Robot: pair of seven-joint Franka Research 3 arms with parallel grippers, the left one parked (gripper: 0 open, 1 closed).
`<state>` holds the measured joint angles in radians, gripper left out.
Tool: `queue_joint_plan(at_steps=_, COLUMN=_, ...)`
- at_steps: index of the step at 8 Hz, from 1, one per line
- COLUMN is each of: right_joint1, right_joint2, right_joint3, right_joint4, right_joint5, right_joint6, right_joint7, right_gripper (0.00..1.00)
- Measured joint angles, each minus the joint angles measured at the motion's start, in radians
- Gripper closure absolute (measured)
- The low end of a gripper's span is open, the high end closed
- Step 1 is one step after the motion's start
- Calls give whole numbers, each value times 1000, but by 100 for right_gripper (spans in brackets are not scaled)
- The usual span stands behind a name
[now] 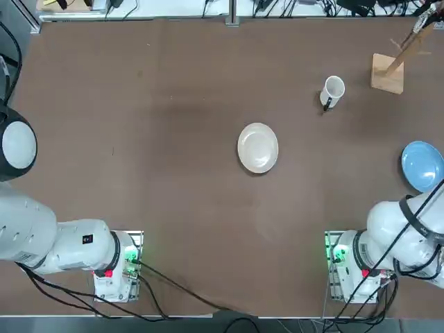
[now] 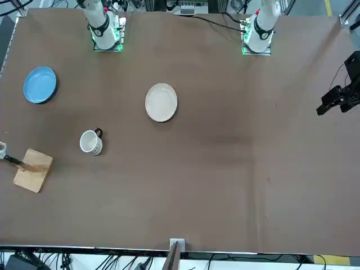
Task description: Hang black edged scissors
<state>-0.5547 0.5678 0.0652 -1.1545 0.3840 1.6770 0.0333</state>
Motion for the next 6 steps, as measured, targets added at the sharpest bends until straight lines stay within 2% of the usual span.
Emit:
queue_joint_plan(at_steps=2, right_joint1=2, right_joint2=-5, right_joint3=9, right_joint4=10, right_joint5=-30, right_joint6=-11, right_joint7=-8, right_gripper=5)
queue_joint_plan(at_steps=3, right_joint1=12, right_joint2=-13, right_joint3=16, right_joint4=27, right_joint5=-73, right_joint6=-39, right_joint7=-14, right_gripper=0)
queue_joint_plan(at_steps=6, right_joint1=133, right_joint2=-110, right_joint3=29, right_joint4=88, right_joint5=-224, right_joint6=-157, right_joint7=-15, right_gripper=0)
